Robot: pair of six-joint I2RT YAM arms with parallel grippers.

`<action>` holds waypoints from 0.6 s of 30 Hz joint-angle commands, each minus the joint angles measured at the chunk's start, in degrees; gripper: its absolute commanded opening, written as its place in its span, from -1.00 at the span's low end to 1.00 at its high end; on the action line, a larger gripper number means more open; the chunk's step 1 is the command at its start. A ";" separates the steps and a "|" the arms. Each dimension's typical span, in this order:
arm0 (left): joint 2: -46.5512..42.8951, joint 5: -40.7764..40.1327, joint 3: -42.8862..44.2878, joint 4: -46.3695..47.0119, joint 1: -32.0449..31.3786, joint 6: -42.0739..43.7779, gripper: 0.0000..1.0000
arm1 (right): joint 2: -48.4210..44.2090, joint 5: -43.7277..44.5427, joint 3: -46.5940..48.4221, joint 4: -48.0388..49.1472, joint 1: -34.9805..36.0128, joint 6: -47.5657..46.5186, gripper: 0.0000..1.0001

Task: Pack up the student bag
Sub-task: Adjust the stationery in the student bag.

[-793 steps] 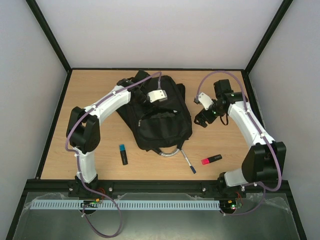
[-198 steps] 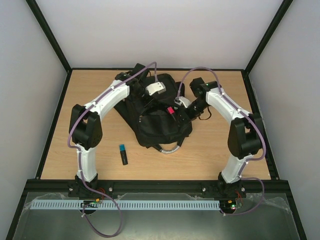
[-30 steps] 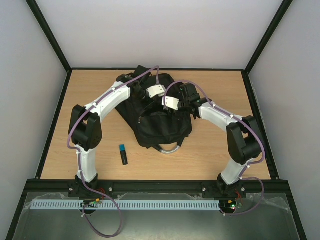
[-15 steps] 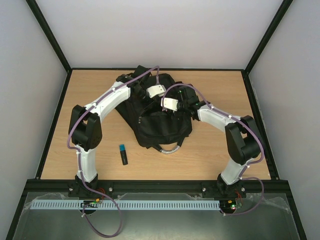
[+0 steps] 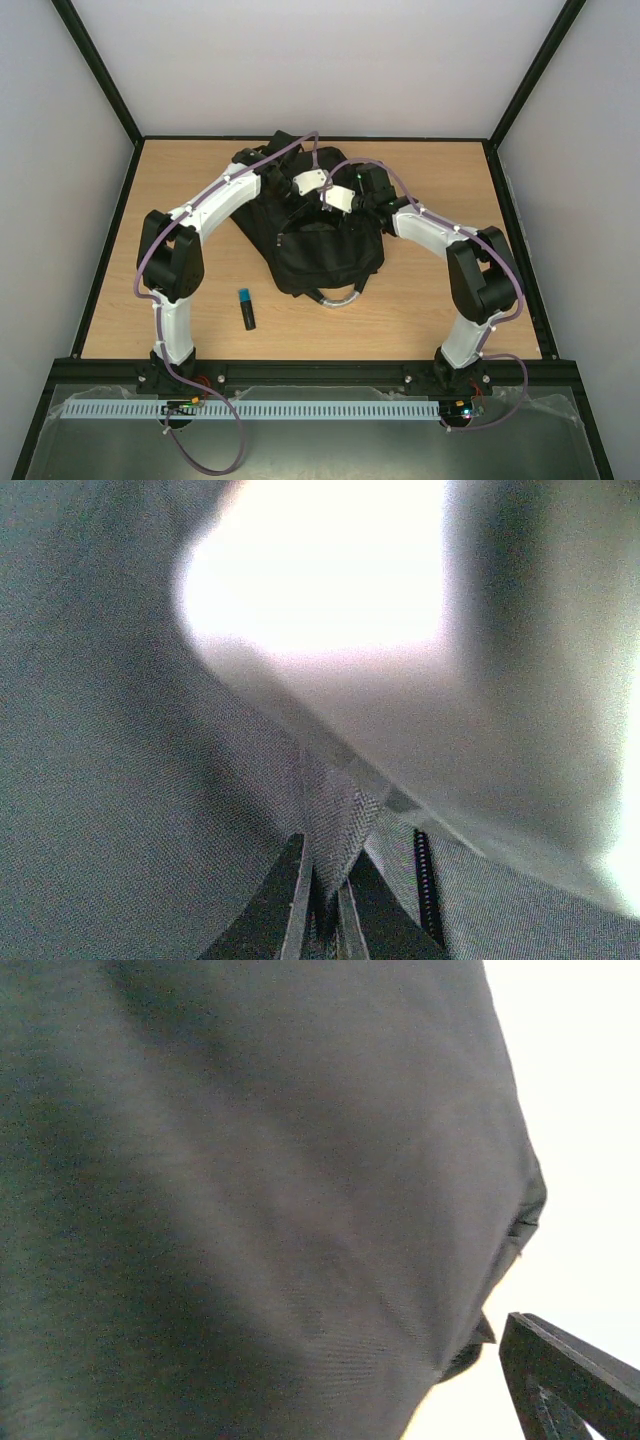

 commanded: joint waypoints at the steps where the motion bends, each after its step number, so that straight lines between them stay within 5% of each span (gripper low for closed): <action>1: -2.94 1.96 -0.24 -0.61 -0.41 0.42 -0.95 | -2.15 -6.91 2.08 -11.68 0.18 -2.72 0.99; 9: -3.32 2.20 -0.65 -0.61 -0.40 0.42 -0.95 | -3.98 -9.39 3.97 -28.92 -1.04 -6.89 0.99; 18: -3.40 2.52 -0.73 -0.70 -0.43 0.42 -0.95 | -1.96 -7.54 6.37 -27.15 -3.34 -6.37 0.87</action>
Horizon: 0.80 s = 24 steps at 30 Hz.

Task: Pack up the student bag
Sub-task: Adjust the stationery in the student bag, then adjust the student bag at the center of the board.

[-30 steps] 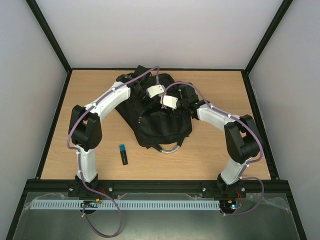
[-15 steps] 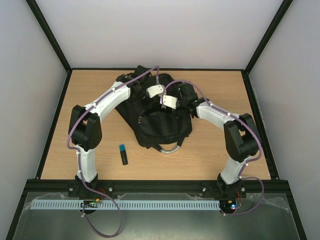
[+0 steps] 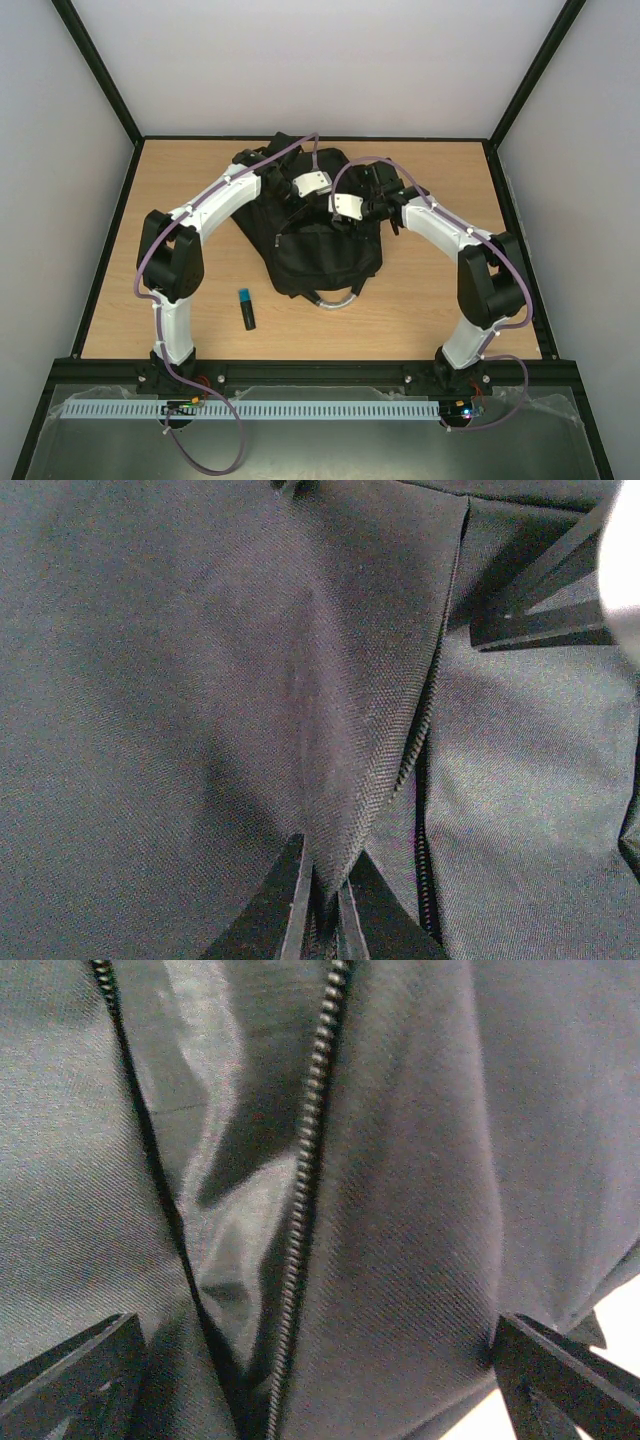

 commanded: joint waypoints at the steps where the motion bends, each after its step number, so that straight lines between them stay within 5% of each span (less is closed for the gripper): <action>1: -3.37 2.32 -0.02 -0.37 -0.41 0.39 -0.95 | 0.96 0.54 2.16 -2.88 -0.82 1.32 0.83; 12: -3.46 1.43 0.02 -0.45 -0.39 0.66 -0.95 | 5.09 6.26 3.72 10.27 -0.65 13.07 0.41; 19: -3.26 0.18 0.26 -0.29 -0.34 0.89 -0.95 | 6.73 6.78 5.94 8.01 -0.65 23.48 0.47; 22: -3.38 -1.47 0.26 -0.61 -0.38 1.12 -0.32 | 3.94 2.95 2.29 5.23 -0.65 20.33 0.57; 24: -3.88 -1.02 0.17 -1.50 -0.11 2.53 -0.08 | 1.32 1.30 -0.26 3.34 -0.65 18.41 0.58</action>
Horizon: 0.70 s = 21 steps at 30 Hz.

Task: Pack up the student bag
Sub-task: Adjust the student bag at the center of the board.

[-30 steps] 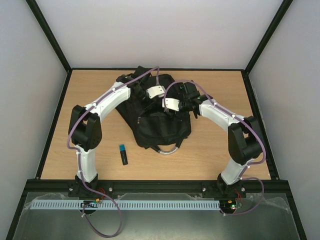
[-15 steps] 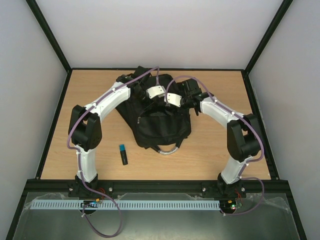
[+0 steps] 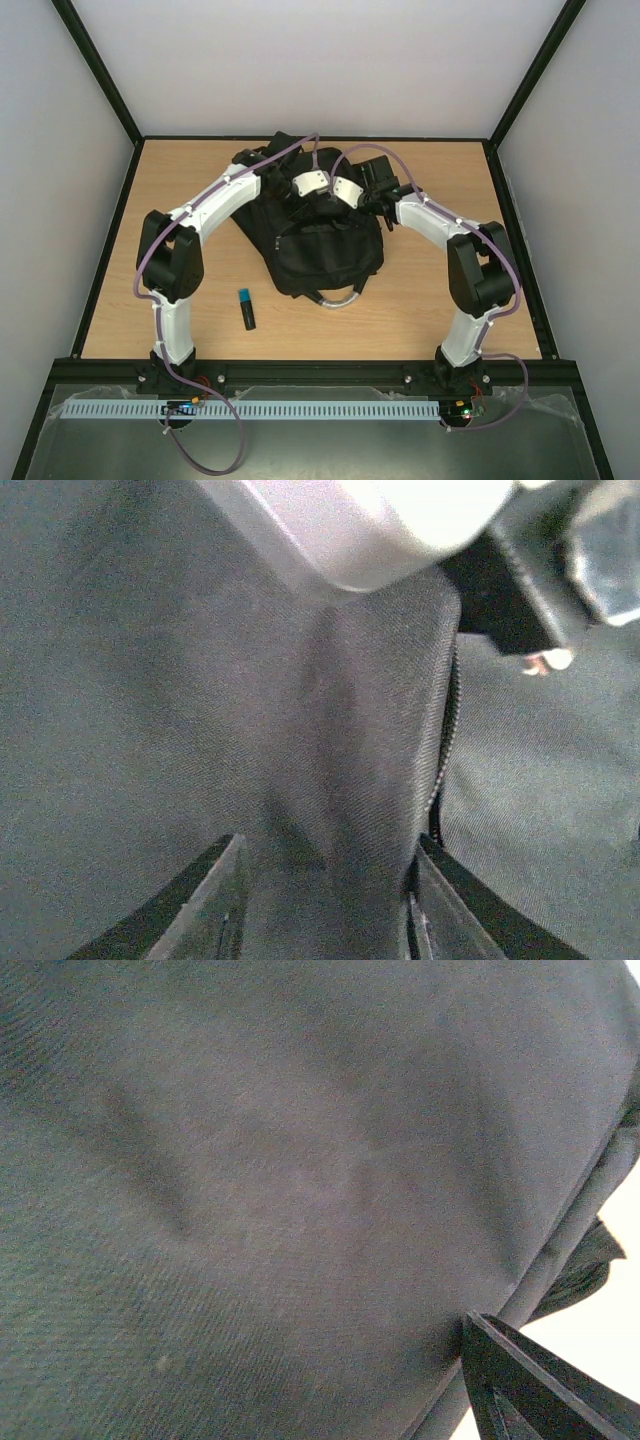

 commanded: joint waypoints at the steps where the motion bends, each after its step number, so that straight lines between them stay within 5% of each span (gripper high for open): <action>1: -4.13 0.76 0.09 -2.90 0.00 2.65 0.03 | -5.29 -4.00 -4.56 -4.40 -0.17 -0.30 0.58; 12: -16.25 1.15 -4.05 5.81 7.88 -7.56 0.58 | -7.59 1.12 -8.64 1.23 1.96 3.43 0.51; 18: -11.84 -0.39 -6.41 5.64 20.64 -27.83 0.49 | -5.57 3.37 -6.30 3.87 5.49 0.10 0.45; 21: -11.45 1.55 -11.17 7.76 24.83 -31.00 0.40 | -4.80 3.93 -5.22 4.26 7.30 -1.86 0.39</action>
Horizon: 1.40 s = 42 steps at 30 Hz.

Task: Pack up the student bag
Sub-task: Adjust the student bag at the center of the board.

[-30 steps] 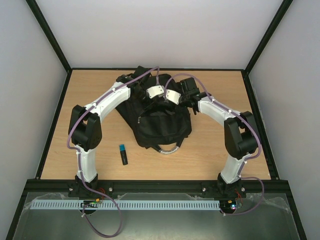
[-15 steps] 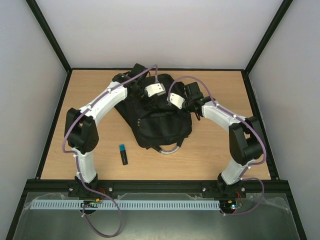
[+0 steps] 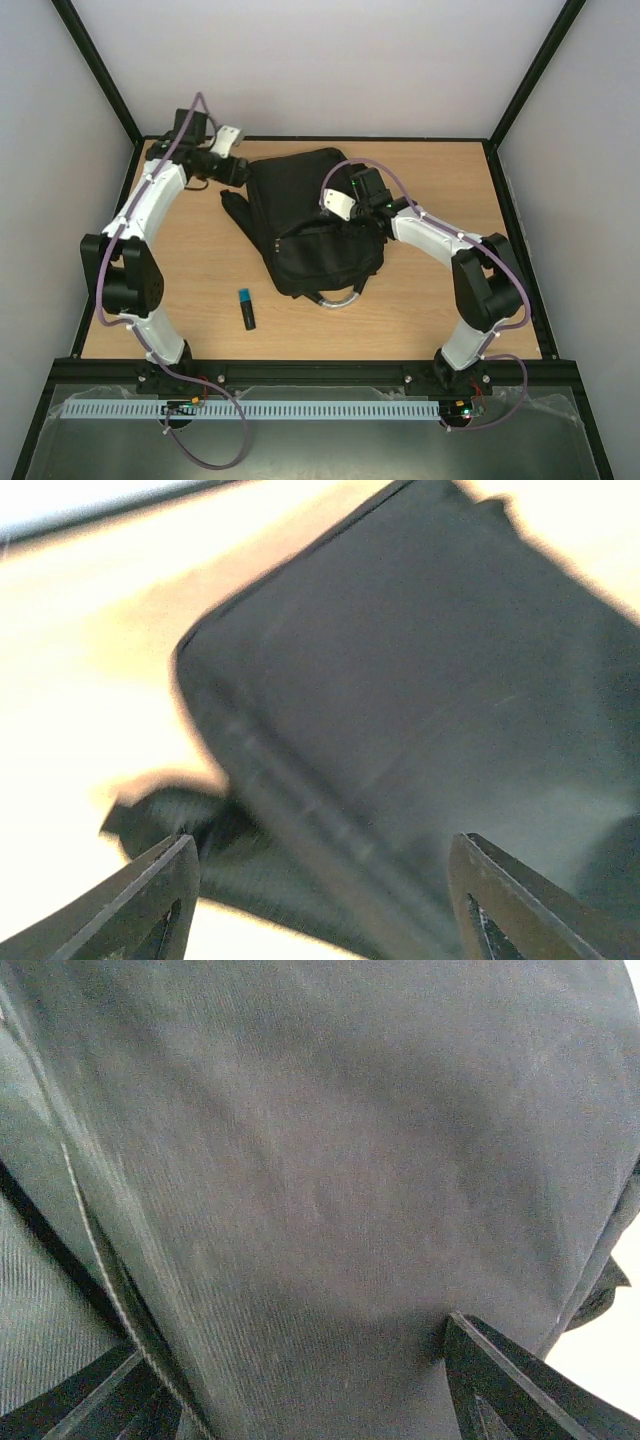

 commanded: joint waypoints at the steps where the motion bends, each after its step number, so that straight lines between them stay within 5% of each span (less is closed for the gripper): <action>1: 3.24 2.28 -6.21 -0.38 5.82 -12.67 0.37 | 1.72 1.23 2.64 1.81 2.76 -3.57 0.36; 13: 13.21 17.11 -14.64 4.27 11.36 -22.01 -0.05 | 0.08 4.23 1.43 3.71 5.20 -8.57 -0.37; 21: 25.38 20.95 -0.32 3.94 6.05 -19.98 -0.11 | -4.86 3.51 -4.91 1.60 5.27 -12.40 -0.75; 27: 33.76 20.19 13.08 4.27 -0.19 -17.61 -0.13 | -7.24 3.56 -7.62 -2.15 5.28 -12.28 -0.80; 37: 35.69 5.17 27.44 3.65 -1.05 -13.29 0.20 | -8.49 4.27 -7.82 -4.87 5.20 -3.11 -0.79; 42: 23.72 -21.03 23.38 6.75 1.50 -13.16 0.45 | -8.64 3.44 -9.69 -4.67 5.20 -0.93 -0.73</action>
